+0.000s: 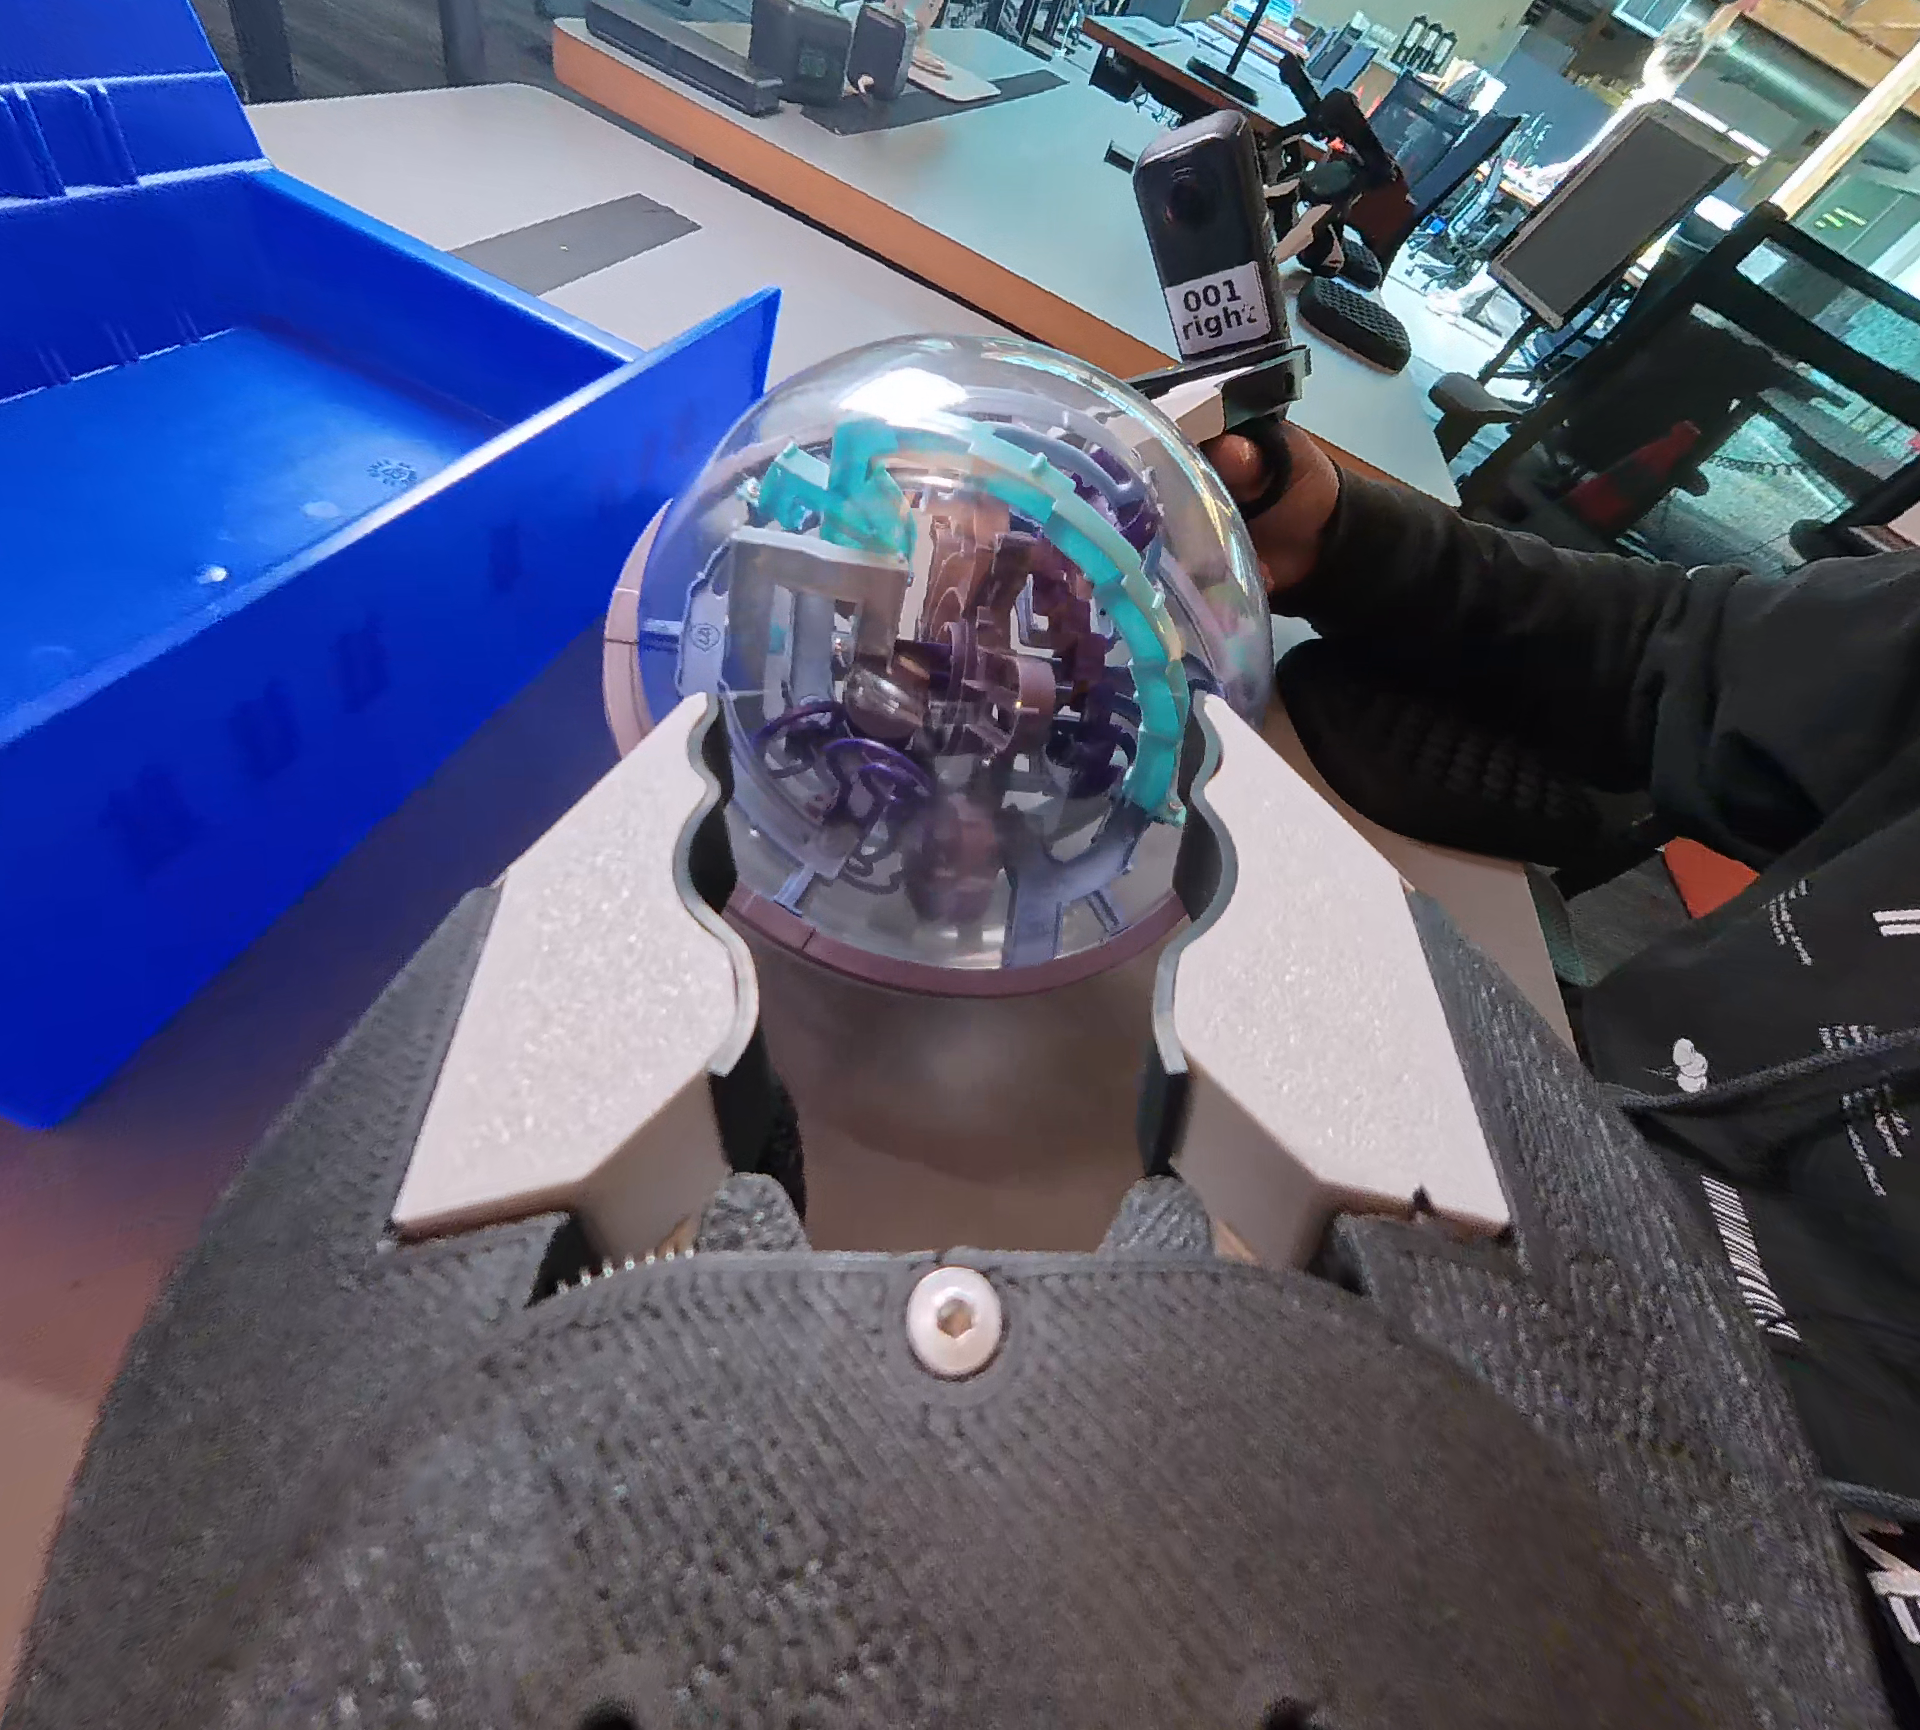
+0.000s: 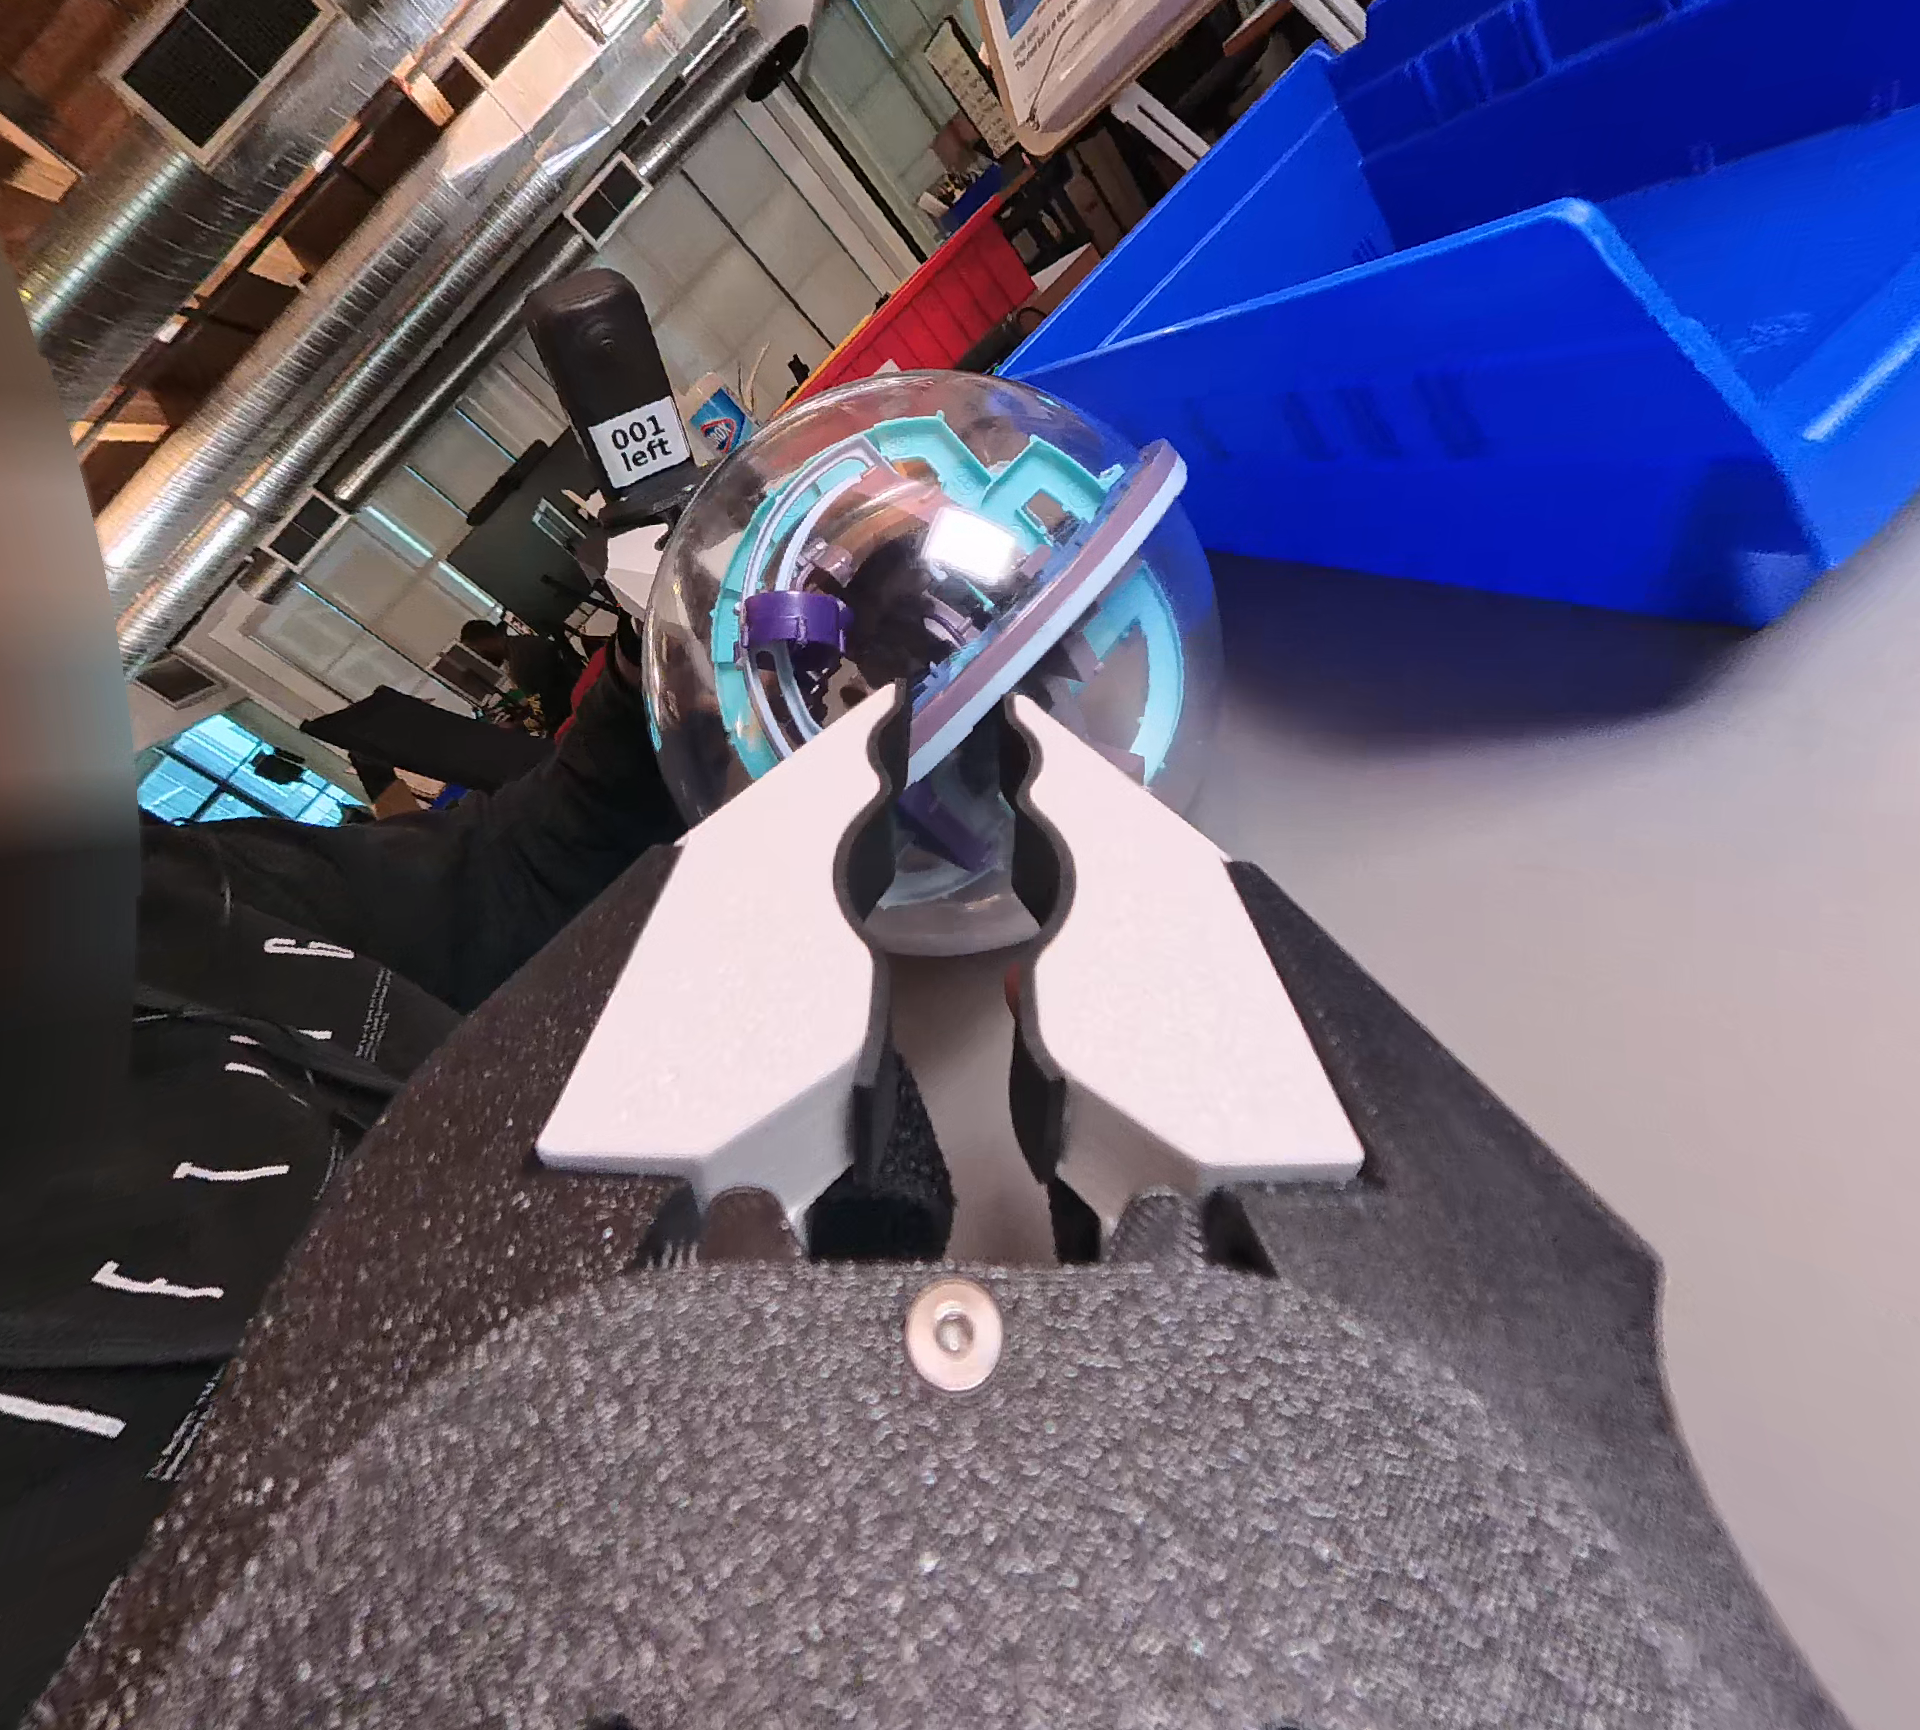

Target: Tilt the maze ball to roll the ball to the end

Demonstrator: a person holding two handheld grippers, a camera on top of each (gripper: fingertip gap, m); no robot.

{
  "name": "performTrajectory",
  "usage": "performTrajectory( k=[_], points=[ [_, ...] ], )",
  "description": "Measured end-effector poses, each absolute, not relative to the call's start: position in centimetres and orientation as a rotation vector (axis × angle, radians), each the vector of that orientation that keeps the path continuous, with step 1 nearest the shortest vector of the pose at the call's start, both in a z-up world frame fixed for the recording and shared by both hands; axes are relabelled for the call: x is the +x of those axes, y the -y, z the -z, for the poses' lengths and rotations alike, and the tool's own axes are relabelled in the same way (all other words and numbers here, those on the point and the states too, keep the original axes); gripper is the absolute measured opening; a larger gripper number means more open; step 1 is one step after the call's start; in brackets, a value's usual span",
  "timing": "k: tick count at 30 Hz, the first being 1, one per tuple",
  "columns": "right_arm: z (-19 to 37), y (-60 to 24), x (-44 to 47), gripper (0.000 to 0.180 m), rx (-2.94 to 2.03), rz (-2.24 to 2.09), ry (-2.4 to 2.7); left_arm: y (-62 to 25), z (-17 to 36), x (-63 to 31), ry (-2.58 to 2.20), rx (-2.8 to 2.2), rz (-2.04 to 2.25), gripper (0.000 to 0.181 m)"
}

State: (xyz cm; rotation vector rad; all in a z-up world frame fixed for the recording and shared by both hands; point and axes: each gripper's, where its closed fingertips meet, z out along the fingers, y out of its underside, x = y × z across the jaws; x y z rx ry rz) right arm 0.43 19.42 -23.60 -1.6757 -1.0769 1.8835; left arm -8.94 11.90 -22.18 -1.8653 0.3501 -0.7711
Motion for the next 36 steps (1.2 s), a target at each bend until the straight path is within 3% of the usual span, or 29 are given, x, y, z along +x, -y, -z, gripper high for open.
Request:
performTrajectory(
  k=[4, 9, 10, 13, 15, 30, 36],
  points=[
    [23.9, -20.4, 0.5, 0.014, -1.697, -1.840, 1.047, -11.9, 22.1, -8.9, -0.363, -1.862, 0.762, 0.078],
    [24.7, -22.1, 0.5, 0.008, -1.737, -1.759, 1.012, -11.0, 21.5, -8.2, -0.507, -1.815, 0.758, 0.050],
    [24.8, -22.3, 0.4, 0.007, -1.738, -1.751, 1.019, -10.9, 21.3, -8.0, -0.539, -1.798, 0.766, 0.051],
    [24.8, -22.6, 0.0, 0.006, -1.737, -1.742, 1.033, -12.4, 20.9, -9.0, -0.578, -1.724, 0.617, 0.091],
    [24.8, -22.6, -0.4, 0.005, -1.735, -1.742, 1.041, -13.0, 21.2, -8.4, -0.637, -1.691, 0.611, 0.108],
    [23.7, -23.7, -0.6, 0.008, -1.664, -1.604, 1.046, -13.0, 22.9, -7.7, -0.612, -1.634, 0.953, 0.078],
    [23.2, -23.7, 0.2, 0.014, -1.635, -1.566, 1.060, -13.2, 23.6, -8.1, -0.592, -1.654, 0.966, 0.077]
  ],
)
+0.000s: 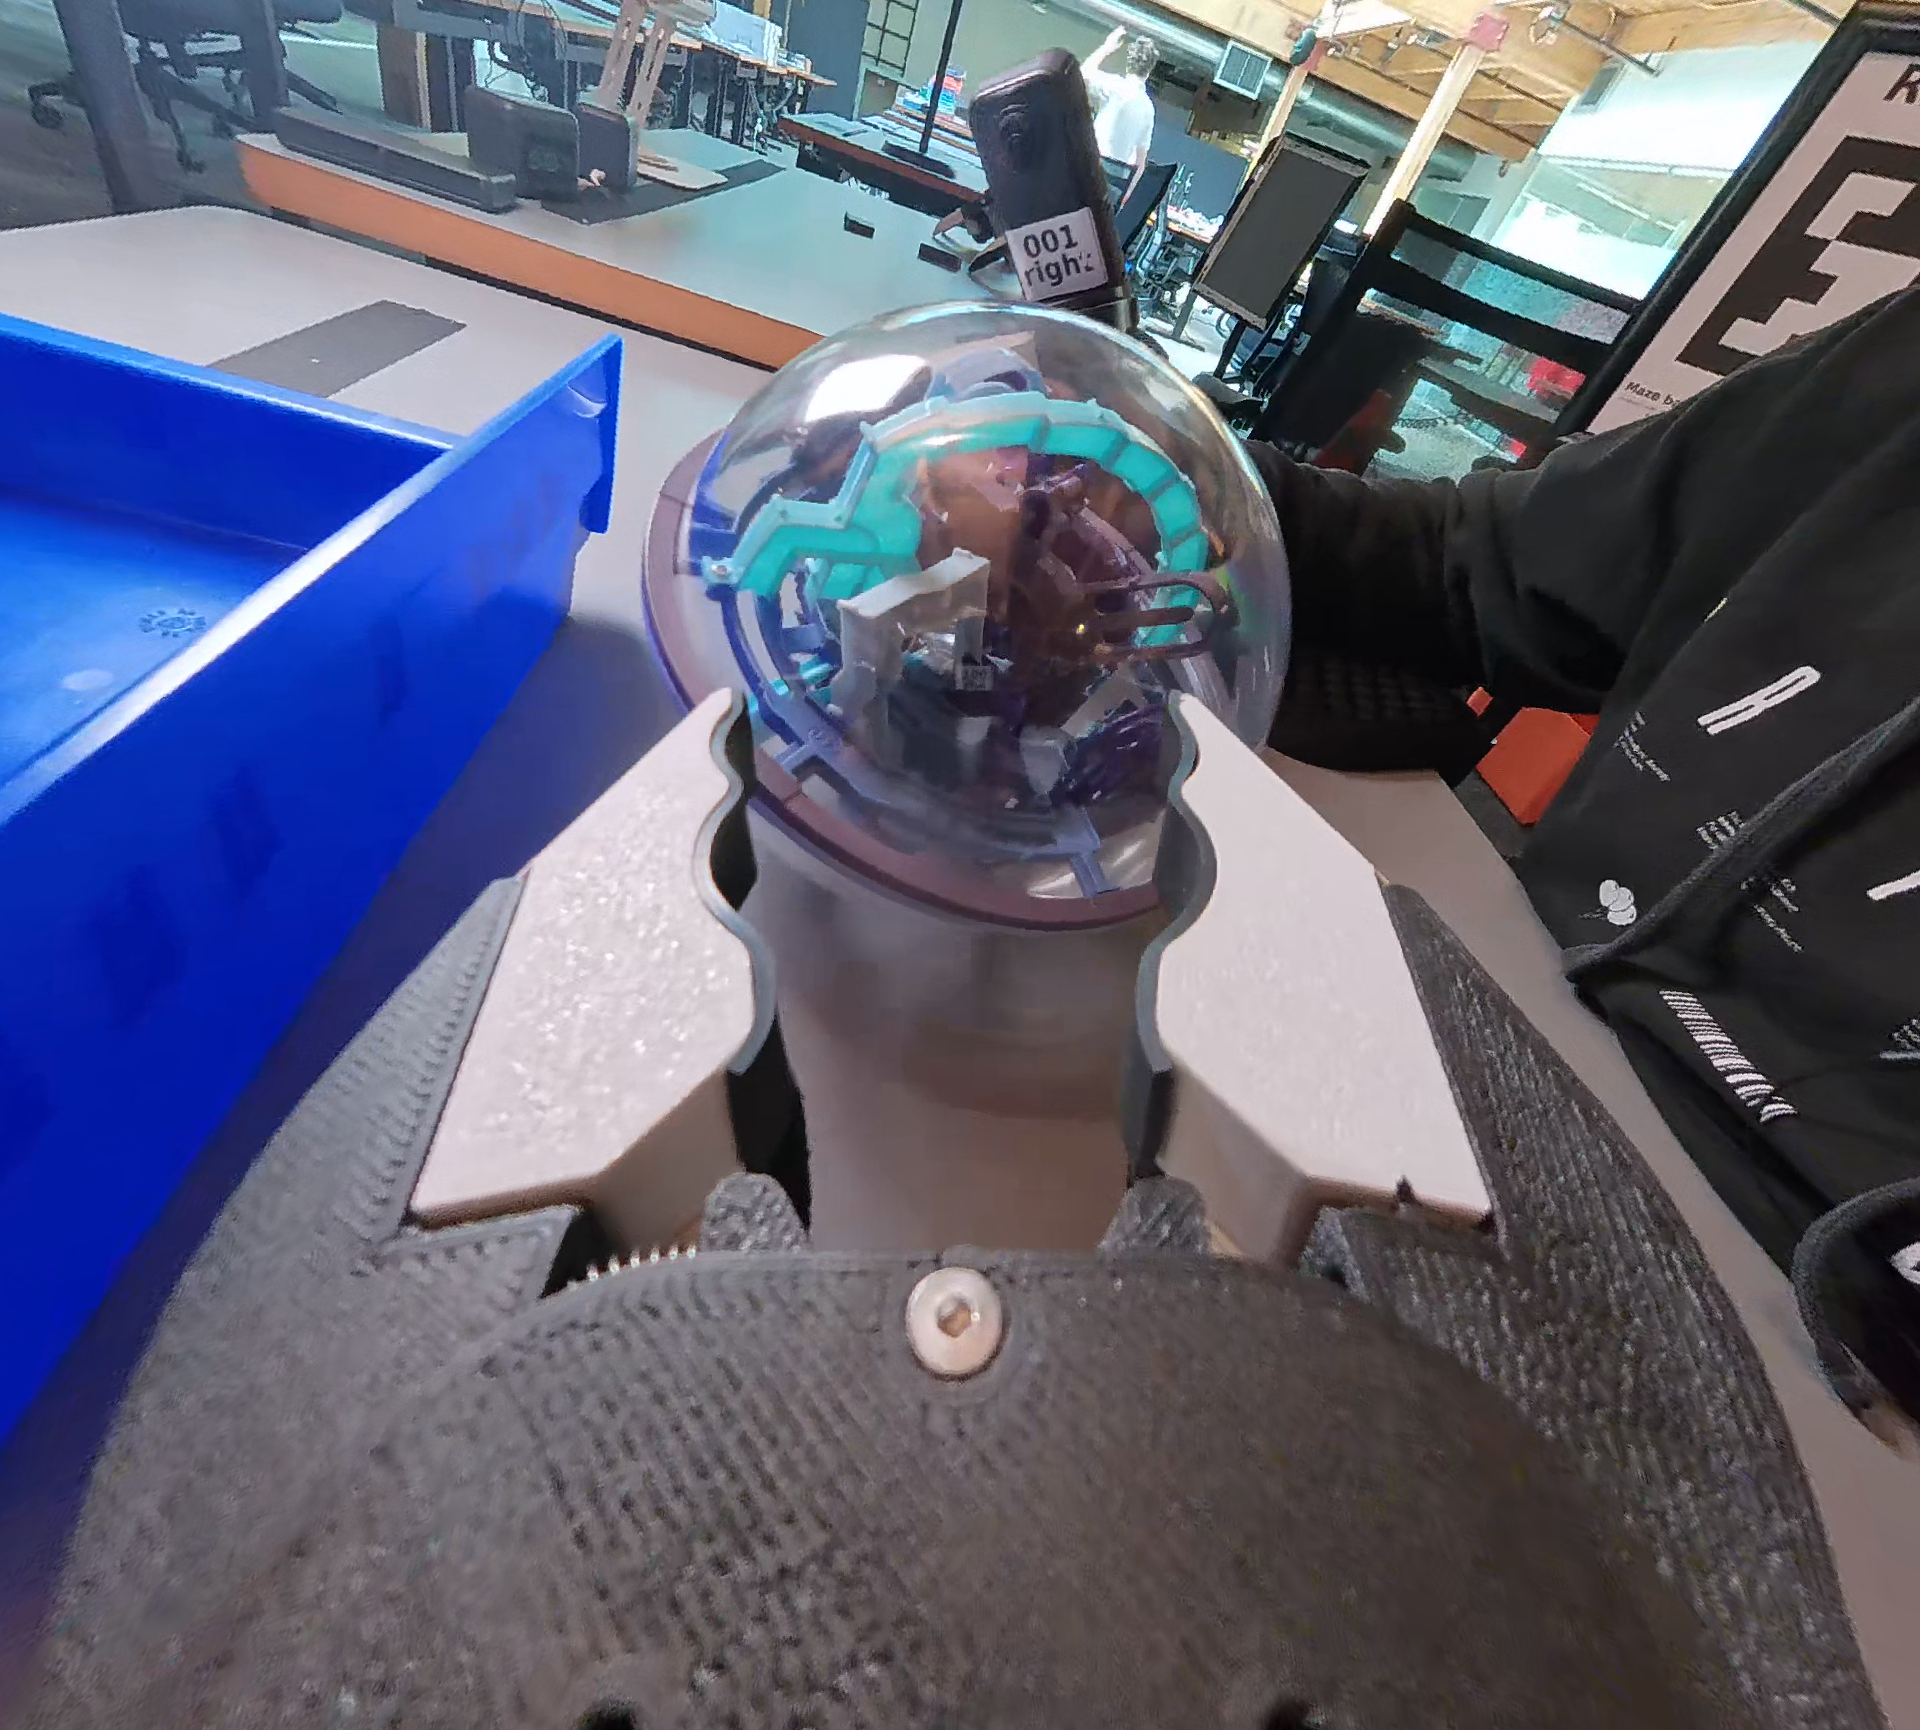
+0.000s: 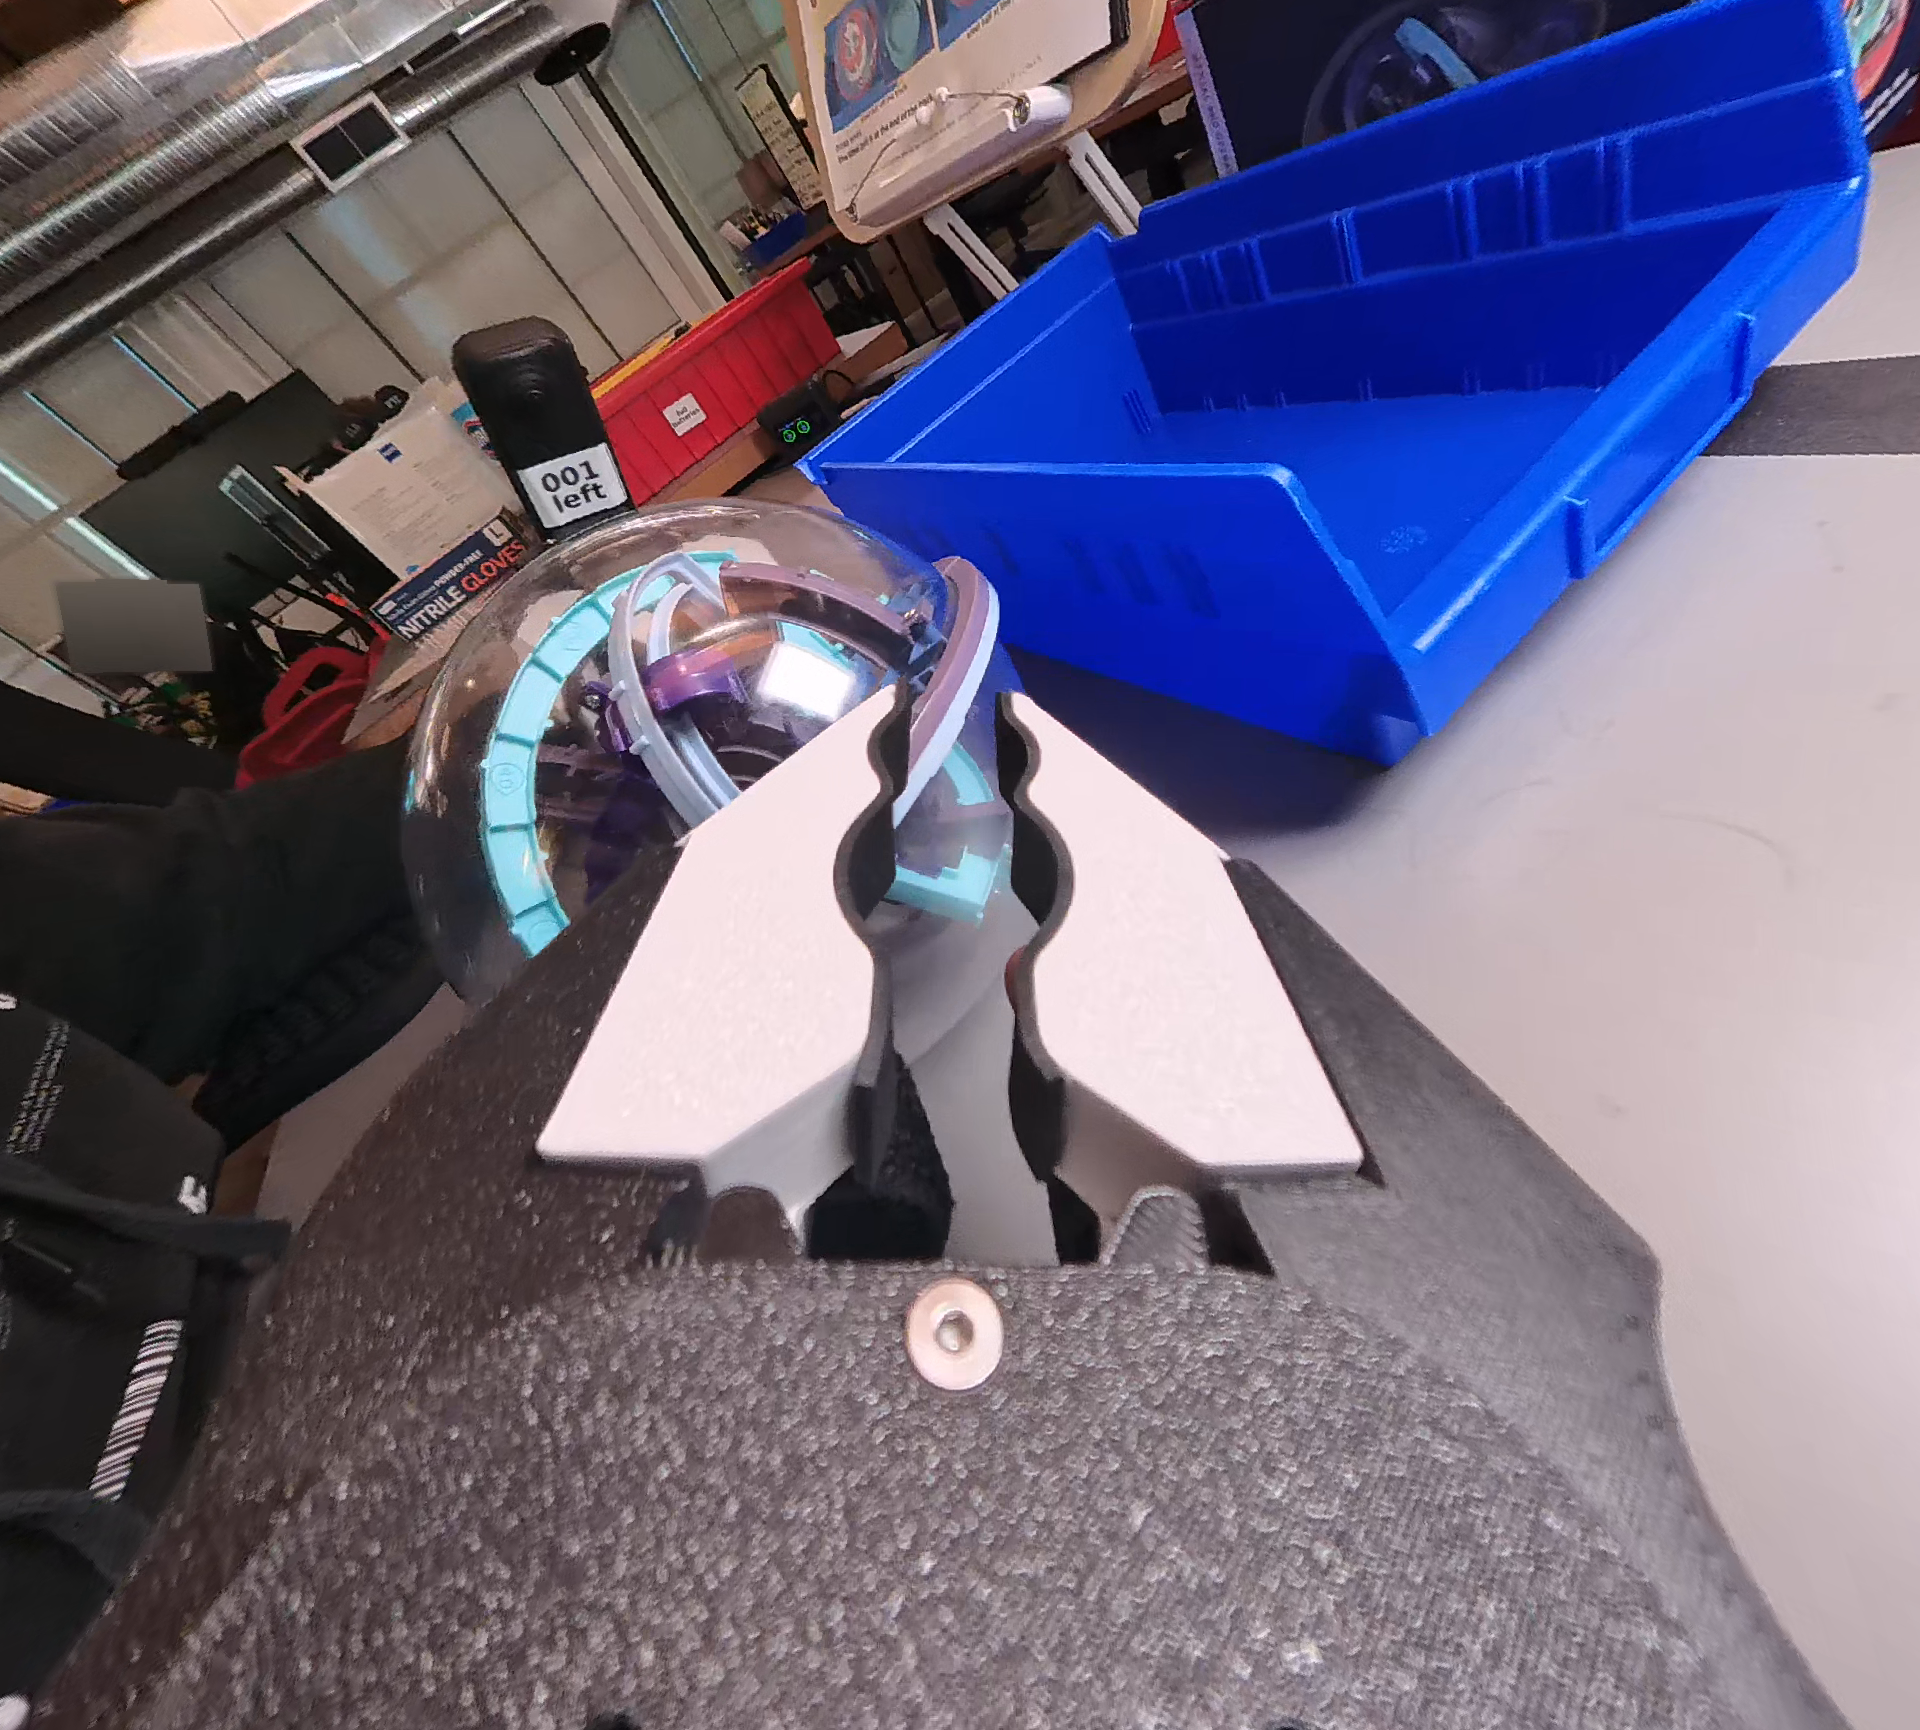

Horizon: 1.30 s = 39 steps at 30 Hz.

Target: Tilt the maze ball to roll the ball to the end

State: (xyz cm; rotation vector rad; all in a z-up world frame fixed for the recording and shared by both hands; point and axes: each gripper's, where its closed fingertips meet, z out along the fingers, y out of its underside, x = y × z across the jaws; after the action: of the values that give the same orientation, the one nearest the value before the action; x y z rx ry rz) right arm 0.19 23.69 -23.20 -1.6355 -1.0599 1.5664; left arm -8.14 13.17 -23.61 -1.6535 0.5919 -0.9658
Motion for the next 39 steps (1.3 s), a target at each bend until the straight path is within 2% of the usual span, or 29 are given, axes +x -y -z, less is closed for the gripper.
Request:
performTrajectory(
  k=[3, 8, 10, 14, 19, 24, 29, 35, 39],
  points=[
    [23.2, -23.6, 0.3, 0.016, -1.634, -1.567, 1.064, -13.2, 23.4, -8.5, -0.602, -1.654, 0.917, 0.078],
    [23.4, -23.4, 0.0, 0.015, -1.650, -1.542, 1.091, -12.4, 19.6, -7.5, -0.752, -1.507, 0.657, 0.103],
    [23.7, -23.2, -0.4, 0.015, -1.656, -1.546, 1.106, -12.4, 20.6, -6.0, -0.844, -1.541, 0.622, 0.116],
    [24.2, -23.1, -1.0, 0.011, -1.684, -1.542, 1.108, -13.2, 22.8, -4.9, -0.861, -1.586, 0.609, 0.128],
    [24.2, -23.1, -1.0, 0.018, -1.691, -1.597, 1.091, -13.2, 23.0, -5.2, -0.742, -1.609, 0.746, 0.127],
    [23.1, -23.2, 0.3, 0.038, -1.636, -1.666, 1.095, -13.0, 23.8, -5.5, -0.711, -1.639, 0.785, 0.125],
    [22.4, -21.4, 2.6, 0.068, -1.536, -1.679, 1.254, -13.0, 24.6, -5.7, -0.671, -1.684, 0.820, 0.123],
    [23.5, -18.3, 3.6, 0.079, -1.378, -1.499, 1.530, -13.2, 25.0, -5.9, -0.615, -1.727, 0.856, 0.121],
    [24.3, -17.4, 3.0, 0.081, -1.308, -1.363, 1.609, -12.8, 25.9, -5.9, -0.609, -1.784, 0.884, 0.113]
  ],
)
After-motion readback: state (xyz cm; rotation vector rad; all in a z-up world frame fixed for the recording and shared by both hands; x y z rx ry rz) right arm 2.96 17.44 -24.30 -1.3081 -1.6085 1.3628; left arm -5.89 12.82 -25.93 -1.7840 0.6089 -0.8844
